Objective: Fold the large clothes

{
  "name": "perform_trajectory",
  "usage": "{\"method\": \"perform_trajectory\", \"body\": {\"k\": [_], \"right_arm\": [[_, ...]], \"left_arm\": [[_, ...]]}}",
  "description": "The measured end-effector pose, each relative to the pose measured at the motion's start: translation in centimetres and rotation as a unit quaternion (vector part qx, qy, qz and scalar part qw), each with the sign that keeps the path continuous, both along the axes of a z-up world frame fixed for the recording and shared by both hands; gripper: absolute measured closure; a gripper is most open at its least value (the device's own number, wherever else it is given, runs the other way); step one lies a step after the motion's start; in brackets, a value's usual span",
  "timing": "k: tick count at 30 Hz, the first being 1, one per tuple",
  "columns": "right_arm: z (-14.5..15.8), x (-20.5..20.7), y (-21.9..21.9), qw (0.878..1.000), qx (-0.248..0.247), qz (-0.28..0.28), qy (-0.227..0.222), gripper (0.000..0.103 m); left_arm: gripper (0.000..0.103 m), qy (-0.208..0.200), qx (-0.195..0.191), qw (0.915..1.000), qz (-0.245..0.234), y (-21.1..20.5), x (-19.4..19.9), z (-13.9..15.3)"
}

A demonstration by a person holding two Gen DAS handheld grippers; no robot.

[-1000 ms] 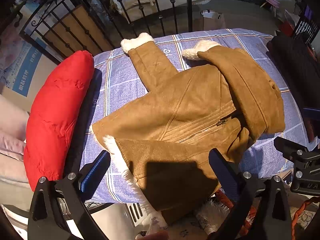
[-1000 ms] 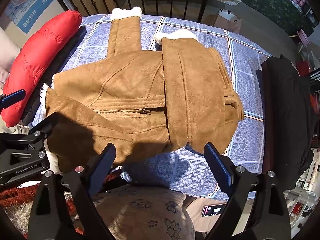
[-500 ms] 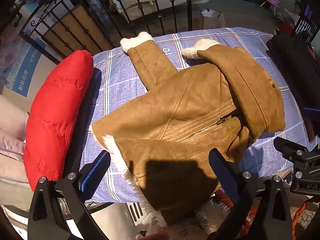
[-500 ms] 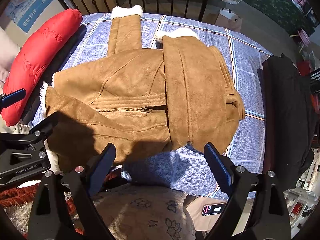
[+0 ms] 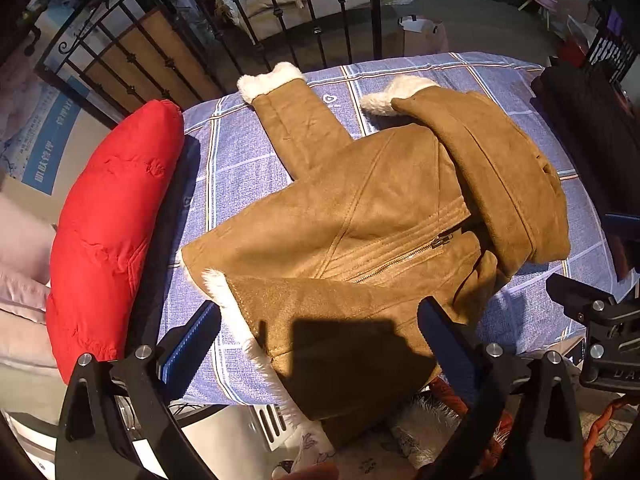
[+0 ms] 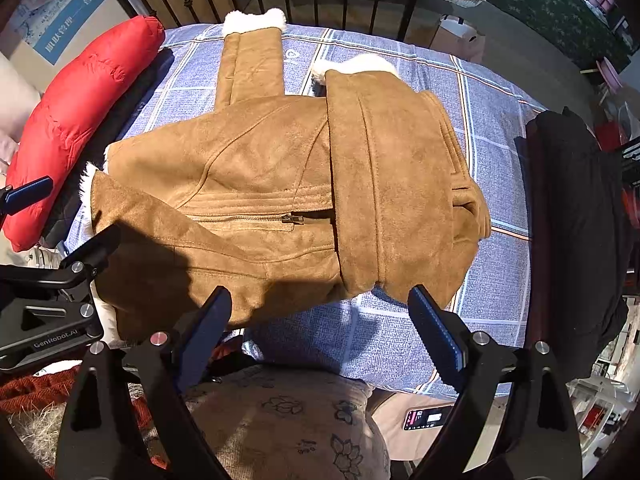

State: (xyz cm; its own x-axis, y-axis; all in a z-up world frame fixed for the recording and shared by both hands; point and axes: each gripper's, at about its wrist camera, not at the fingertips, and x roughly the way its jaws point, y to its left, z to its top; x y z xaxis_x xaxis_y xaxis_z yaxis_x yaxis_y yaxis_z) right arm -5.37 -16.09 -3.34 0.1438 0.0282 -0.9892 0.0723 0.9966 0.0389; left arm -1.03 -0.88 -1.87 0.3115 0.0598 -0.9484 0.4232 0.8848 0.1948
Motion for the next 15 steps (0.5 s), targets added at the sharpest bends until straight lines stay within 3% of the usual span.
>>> {"method": "perform_trajectory", "body": {"k": [15], "right_arm": [[-0.09,0.02,-0.07,1.000,0.001,0.000,0.002,0.014]], "left_arm": [[0.006,0.003,0.000,1.0000,0.000,-0.14,0.07,0.03]]}}
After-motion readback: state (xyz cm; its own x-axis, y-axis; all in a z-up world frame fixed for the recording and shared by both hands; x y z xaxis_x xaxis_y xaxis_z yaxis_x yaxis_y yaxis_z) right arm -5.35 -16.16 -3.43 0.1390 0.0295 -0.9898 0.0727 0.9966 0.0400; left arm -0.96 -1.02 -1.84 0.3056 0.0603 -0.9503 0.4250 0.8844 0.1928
